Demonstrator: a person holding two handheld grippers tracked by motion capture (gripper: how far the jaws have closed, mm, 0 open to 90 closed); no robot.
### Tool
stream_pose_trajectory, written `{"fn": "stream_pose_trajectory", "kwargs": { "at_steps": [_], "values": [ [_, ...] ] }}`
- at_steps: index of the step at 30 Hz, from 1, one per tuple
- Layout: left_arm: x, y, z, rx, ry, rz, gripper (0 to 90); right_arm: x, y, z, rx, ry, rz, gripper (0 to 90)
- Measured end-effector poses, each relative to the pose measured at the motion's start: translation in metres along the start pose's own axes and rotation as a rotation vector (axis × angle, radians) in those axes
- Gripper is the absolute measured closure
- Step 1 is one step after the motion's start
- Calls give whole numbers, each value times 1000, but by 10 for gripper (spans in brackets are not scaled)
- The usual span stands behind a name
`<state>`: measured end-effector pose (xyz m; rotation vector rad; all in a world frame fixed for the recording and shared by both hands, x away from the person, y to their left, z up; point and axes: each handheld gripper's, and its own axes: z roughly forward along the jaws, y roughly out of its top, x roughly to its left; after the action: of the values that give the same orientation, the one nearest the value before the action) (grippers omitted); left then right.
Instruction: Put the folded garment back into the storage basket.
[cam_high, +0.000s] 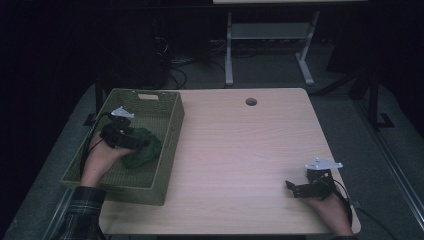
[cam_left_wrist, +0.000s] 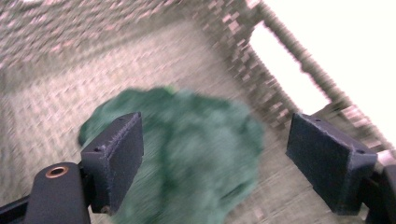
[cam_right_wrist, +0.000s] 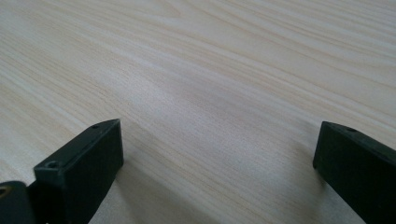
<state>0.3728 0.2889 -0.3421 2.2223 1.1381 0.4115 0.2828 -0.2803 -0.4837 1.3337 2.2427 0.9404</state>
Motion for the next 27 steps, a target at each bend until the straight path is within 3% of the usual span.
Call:
{"fn": "stream_pose_trajectory", "kwargs": {
  "at_steps": [15, 27],
  "values": [
    [-63, 40, 7, -106, -98, 102, 175, 0, 0, 0, 0, 0, 0, 13],
    [-110, 52, 28, -138, -164, 143, 152, 0, 0, 0, -1, 0, 3, 13]
  ]
}}
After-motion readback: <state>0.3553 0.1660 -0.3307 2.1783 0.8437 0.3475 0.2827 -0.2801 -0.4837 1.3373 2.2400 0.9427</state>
